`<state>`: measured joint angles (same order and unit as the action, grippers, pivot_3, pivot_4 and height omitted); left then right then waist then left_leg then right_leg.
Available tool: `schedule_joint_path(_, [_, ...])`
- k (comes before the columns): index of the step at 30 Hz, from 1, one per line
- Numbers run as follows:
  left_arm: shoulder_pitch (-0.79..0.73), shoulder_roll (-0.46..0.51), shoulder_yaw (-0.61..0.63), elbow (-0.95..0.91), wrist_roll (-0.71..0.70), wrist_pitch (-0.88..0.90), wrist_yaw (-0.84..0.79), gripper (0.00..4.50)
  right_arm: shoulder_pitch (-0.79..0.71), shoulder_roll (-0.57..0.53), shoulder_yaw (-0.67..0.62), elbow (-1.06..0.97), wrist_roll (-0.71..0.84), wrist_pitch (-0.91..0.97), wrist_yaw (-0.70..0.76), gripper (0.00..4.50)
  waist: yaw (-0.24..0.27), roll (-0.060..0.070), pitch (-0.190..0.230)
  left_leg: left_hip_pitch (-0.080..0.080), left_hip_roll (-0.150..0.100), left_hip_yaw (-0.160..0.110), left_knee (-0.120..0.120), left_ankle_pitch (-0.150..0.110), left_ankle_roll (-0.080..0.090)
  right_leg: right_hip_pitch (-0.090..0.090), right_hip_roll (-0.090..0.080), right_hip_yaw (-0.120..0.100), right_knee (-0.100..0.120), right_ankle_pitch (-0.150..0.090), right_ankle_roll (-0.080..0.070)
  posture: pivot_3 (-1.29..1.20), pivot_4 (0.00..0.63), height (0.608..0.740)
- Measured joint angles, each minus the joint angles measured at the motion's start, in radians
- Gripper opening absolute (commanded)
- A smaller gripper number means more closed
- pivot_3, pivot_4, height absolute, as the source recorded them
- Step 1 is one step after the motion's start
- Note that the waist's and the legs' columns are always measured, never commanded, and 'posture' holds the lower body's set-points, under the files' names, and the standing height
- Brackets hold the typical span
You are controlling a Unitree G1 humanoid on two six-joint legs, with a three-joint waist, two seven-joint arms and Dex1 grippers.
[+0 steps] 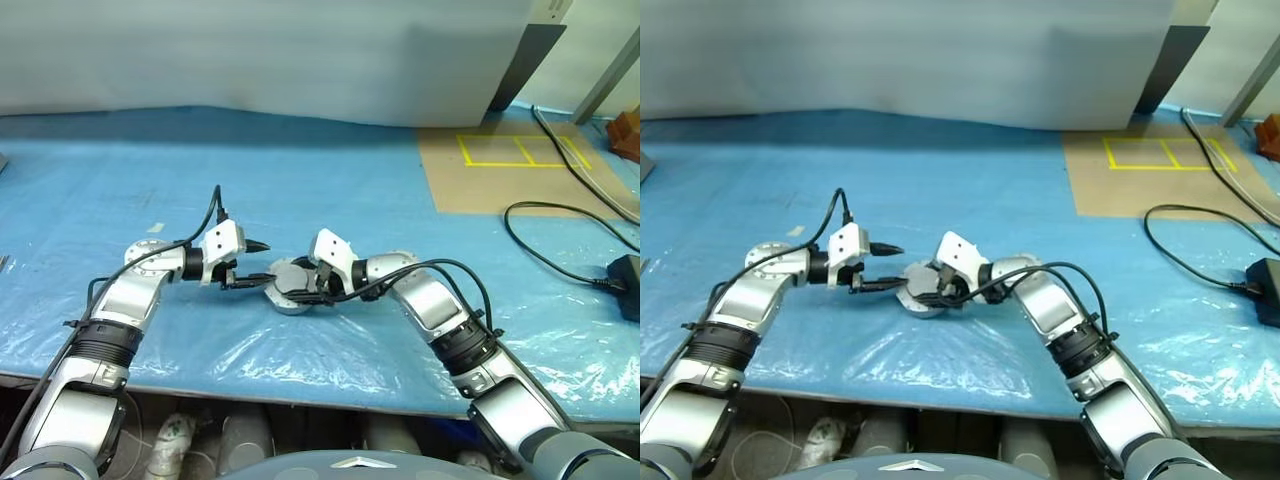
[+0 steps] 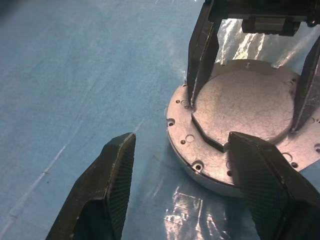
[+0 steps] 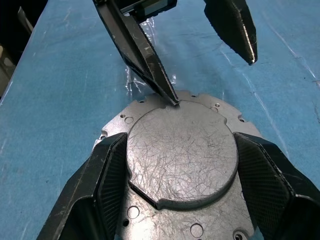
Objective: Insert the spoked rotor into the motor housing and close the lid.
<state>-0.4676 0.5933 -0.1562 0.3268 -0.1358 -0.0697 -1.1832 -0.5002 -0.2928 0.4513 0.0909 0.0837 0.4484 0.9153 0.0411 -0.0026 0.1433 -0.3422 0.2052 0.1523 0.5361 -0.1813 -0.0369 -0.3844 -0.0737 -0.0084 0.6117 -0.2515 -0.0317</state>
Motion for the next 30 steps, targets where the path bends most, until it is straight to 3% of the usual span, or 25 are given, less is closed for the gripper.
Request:
schedule_joint_path(11, [-0.009, -0.015, -0.002, 0.036, -0.006, -0.048, -0.013, 3.15, 0.008, 0.0, -0.011, -0.005, 0.008, 0.001, 0.003, 2.97, 0.001, 0.002, -0.005, -0.001, 0.0, 0.0, -0.002, 0.0, 0.0, -0.002, 0.0, 0.0, -0.003, 0.0, 0.0, 0.0, 0.15, 0.74])
schedule_joint_path(20, [-0.013, -0.024, 0.042, -0.008, -0.107, 0.083, -0.034, 3.15, 0.003, 0.001, -0.117, -0.04, 0.152, 0.159, 0.051, 2.97, 0.003, 0.002, -0.004, -0.025, 0.0, 0.009, 0.0, 0.001, -0.007, -0.021, 0.001, -0.004, -0.006, 0.006, -0.006, 0.0, 0.15, 0.74])
schedule_joint_path(26, [-0.012, -0.025, 0.044, -0.024, -0.117, 0.109, -0.032, 3.15, -0.015, -0.003, -0.121, -0.048, 0.181, 0.205, 0.072, 2.97, 0.004, 0.001, -0.003, -0.029, 0.002, 0.006, 0.001, -0.002, -0.013, -0.022, 0.007, -0.01, -0.006, 0.007, -0.004, 0.0, 0.15, 0.74])
schedule_joint_path(30, [-0.01, -0.023, 0.108, -0.104, -0.245, 0.254, -0.046, 3.15, -0.018, -0.013, -0.12, -0.07, 0.194, 0.215, 0.085, 2.97, 0.004, 0.001, 0.001, -0.029, 0.002, 0.005, 0.002, -0.002, -0.013, -0.022, 0.007, -0.01, -0.005, 0.007, -0.004, 0.0, 0.15, 0.74])
